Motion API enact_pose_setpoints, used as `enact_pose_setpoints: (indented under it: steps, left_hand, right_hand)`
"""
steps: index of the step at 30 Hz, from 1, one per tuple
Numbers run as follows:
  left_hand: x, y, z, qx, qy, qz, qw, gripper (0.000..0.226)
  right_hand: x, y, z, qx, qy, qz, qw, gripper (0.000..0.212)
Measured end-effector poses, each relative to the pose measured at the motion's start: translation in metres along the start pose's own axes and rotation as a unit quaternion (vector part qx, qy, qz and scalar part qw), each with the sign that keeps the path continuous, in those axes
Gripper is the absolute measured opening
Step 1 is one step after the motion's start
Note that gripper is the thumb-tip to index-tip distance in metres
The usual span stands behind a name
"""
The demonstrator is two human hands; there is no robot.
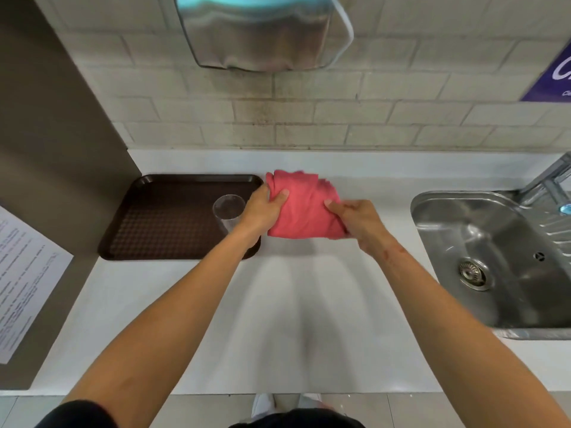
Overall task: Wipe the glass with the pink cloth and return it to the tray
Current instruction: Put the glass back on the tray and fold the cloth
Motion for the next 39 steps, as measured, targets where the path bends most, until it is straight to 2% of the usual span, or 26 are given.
enact_pose_setpoints:
  steps: [2,4,7,9,10,11,13,16,19,21,22,24,26,27,29,32,35,37,39]
  left_hand:
    - [-0.014,-0.002,-0.046,0.136,0.089,0.017,0.987,0.064]
    - [-0.029,-0.003,-0.077,0.208,0.114,0.031,0.971,0.060]
    - [-0.039,-0.022,-0.087,0.277,0.044,0.025,0.960,0.026]
    - [-0.037,-0.043,-0.079,0.325,-0.020,-0.001,0.945,0.021]
    - [-0.034,-0.054,-0.074,0.341,-0.049,-0.021,0.939,0.025]
    - [-0.030,-0.064,-0.071,0.353,-0.068,-0.047,0.932,0.032]
    - [-0.019,-0.084,-0.076,0.388,-0.074,-0.108,0.912,0.053]
    - [-0.004,-0.097,-0.106,0.490,-0.012,-0.183,0.852,0.088]
    - [0.005,-0.091,-0.126,0.548,0.047,-0.195,0.812,0.104]
    - [0.007,-0.087,-0.128,0.551,0.078,-0.188,0.809,0.113]
    - [0.007,-0.086,-0.128,0.550,0.094,-0.180,0.810,0.116]
    - [0.006,-0.084,-0.125,0.543,0.112,-0.156,0.818,0.112]
    - [0.009,-0.087,-0.115,0.541,0.078,-0.133,0.827,0.098]
    - [0.011,-0.091,-0.109,0.542,0.045,-0.134,0.829,0.091]
    - [0.014,-0.100,-0.106,0.556,-0.001,-0.172,0.813,0.084]
    - [0.018,-0.097,-0.122,0.589,0.050,-0.210,0.779,0.083]
    - [0.018,-0.093,-0.126,0.575,0.090,-0.195,0.790,0.086]
    - [0.019,-0.097,-0.124,0.560,0.069,-0.190,0.803,0.088]
    - [0.020,-0.099,-0.123,0.557,0.058,-0.204,0.803,0.095]
  right_hand:
    - [-0.006,0.010,0.044,-0.117,-0.049,0.033,0.991,0.051]
    - [-0.016,0.017,0.069,-0.222,-0.044,0.057,0.972,0.052]
    - [-0.020,-0.008,0.073,-0.306,0.050,0.024,0.950,0.031]
    - [-0.018,-0.038,0.062,-0.362,0.133,-0.023,0.922,0.021]
    - [-0.017,-0.054,0.057,-0.380,0.168,-0.056,0.908,0.023]
    - [-0.015,-0.069,0.054,-0.398,0.191,-0.094,0.892,0.028]
    - [-0.005,-0.087,0.063,-0.438,0.182,-0.157,0.866,0.046]
    - [0.017,-0.090,0.101,-0.541,0.079,-0.207,0.811,0.099]
    - [0.029,-0.082,0.121,-0.591,0.026,-0.217,0.776,0.116]
    - [0.031,-0.079,0.121,-0.593,0.019,-0.213,0.776,0.114]
    - [0.031,-0.078,0.118,-0.595,0.027,-0.202,0.778,0.106]
    - [0.033,-0.076,0.100,-0.599,0.089,-0.155,0.780,0.077]
    - [0.032,-0.080,0.081,-0.592,0.163,-0.132,0.778,0.057]
    - [0.031,-0.085,0.076,-0.585,0.187,-0.145,0.776,0.057]
    - [0.032,-0.095,0.078,-0.586,0.192,-0.195,0.763,0.072]
    - [0.042,-0.096,0.099,-0.641,0.121,-0.230,0.722,0.086]
    - [0.048,-0.090,0.103,-0.652,0.091,-0.209,0.723,0.092]
    - [0.047,-0.091,0.101,-0.643,0.107,-0.201,0.731,0.096]
    - [0.046,-0.094,0.102,-0.638,0.122,-0.214,0.730,0.096]
Point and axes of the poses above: each hand's wrist, its own x-axis towards the middle knuckle, its own y-axis out of the back of the hand, z = x × y, the point moved 10 cm from there along x, towards the middle knuckle, and after that the axes turned 9 degrees about -z, right-handed, at the moved point
